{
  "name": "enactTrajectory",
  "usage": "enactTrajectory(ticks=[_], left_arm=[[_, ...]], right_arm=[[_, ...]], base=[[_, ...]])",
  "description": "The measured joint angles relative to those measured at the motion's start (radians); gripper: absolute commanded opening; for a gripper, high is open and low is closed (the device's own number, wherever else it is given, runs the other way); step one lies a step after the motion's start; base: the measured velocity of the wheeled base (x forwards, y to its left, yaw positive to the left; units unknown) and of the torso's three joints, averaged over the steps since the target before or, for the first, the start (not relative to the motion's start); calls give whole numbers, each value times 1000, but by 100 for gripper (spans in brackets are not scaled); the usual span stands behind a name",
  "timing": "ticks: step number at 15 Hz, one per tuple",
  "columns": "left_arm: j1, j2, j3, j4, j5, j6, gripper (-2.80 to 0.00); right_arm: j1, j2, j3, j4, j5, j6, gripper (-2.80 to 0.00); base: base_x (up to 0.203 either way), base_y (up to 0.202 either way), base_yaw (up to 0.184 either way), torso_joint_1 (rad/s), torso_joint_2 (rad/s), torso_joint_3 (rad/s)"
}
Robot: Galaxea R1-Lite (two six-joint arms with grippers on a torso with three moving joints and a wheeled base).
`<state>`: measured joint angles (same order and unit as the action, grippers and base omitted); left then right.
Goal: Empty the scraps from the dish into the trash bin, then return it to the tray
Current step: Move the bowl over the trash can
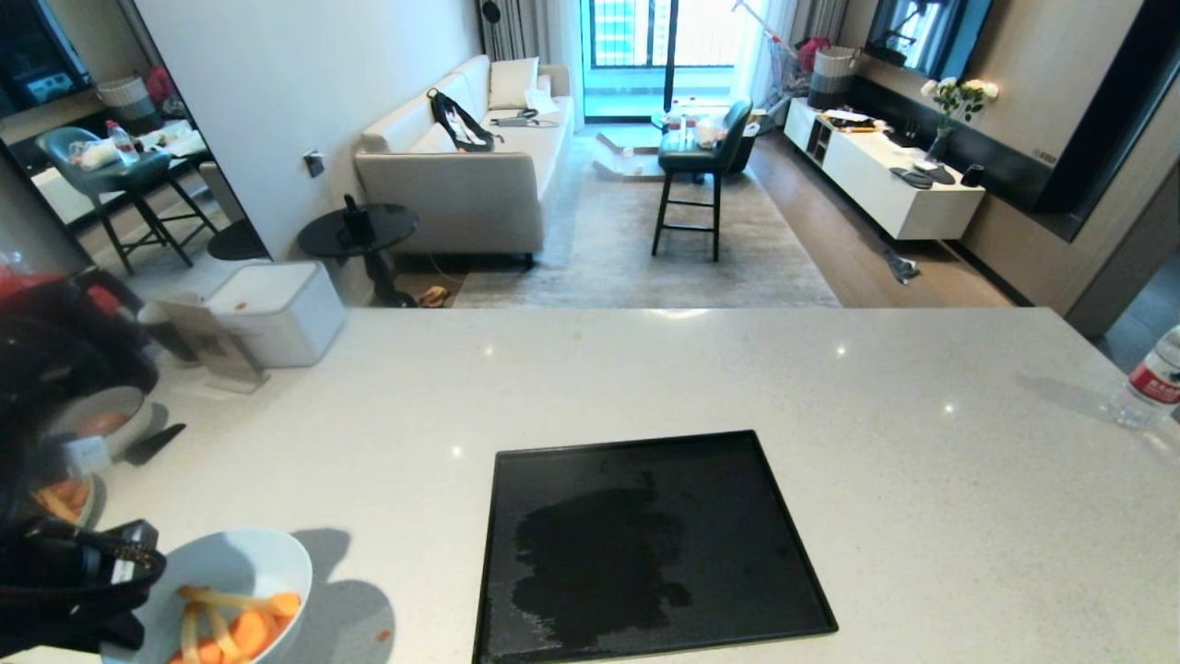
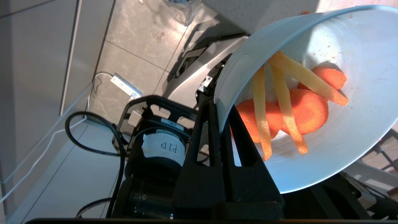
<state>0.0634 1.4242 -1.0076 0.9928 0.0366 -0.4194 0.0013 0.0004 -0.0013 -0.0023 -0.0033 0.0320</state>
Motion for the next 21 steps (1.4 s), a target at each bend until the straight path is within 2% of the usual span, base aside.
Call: enactTrajectory(ticks=[7, 13, 21], left_arm=[[0, -147, 152, 1, -4, 2, -280], [-1, -225, 196, 0, 2, 3, -280], [-1, -251, 222, 1, 6, 4, -280]], right_arm=[[0, 0, 0, 0, 0, 0, -280], [0, 0, 0, 0, 0, 0, -280], [0, 0, 0, 0, 0, 0, -280]], base=[[0, 0, 0, 0, 0, 0], [0, 0, 0, 0, 0, 0], [0, 0, 0, 0, 0, 0]])
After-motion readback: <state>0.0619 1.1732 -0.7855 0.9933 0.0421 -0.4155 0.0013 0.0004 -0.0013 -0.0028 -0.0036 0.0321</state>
